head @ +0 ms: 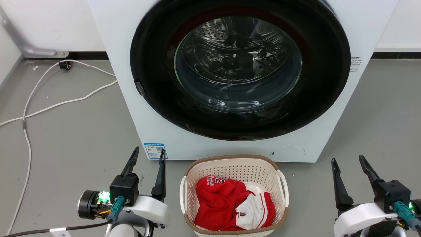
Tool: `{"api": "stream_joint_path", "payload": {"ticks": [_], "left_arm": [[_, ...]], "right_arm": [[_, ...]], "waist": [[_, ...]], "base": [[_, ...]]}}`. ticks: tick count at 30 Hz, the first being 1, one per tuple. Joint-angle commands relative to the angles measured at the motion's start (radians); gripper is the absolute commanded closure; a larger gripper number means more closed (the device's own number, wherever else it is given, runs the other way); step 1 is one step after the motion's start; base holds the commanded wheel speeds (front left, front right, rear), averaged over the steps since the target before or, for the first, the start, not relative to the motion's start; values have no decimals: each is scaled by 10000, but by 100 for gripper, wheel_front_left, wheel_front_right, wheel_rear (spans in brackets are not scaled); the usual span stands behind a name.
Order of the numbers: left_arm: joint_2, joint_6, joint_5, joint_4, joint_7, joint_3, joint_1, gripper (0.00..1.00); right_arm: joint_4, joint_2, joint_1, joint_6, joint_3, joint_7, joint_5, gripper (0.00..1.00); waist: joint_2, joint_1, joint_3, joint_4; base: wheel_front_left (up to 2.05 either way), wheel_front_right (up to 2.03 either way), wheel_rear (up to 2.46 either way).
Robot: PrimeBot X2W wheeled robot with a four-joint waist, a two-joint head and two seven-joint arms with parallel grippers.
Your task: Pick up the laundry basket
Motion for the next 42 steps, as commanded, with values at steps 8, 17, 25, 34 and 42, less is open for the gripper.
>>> {"api": "stream_joint_path", "payload": {"ticks": [8,17,25,34,42], "left_arm": [[-50,-33,-55,84,-73,67,-76,0],[-62,-41,-51,104,-74,109,-137,0],[-109,-47,-105,202,-74,111,-395,0],[-121,-175,-249,400,-52,234,-1378,0],[-56,-505,-591,1223,-49,576,-2709,0]], "right_arm": [[144,45,-133,-7,-26,-67,104,0],[186,43,-212,-7,-38,-58,160,0],[240,42,-414,-7,-109,12,232,0],[510,40,-1103,-7,-232,195,304,0],[1130,37,-2276,-7,-266,467,416,0]], "waist": [[0,0,27,-13],[0,0,109,-26],[0,0,341,-63],[0,0,1256,-149],[0,0,2626,-290]], "base": [[0,0,0],[0,0,0],[0,0,0],[0,0,0],[0,0,0]]}}
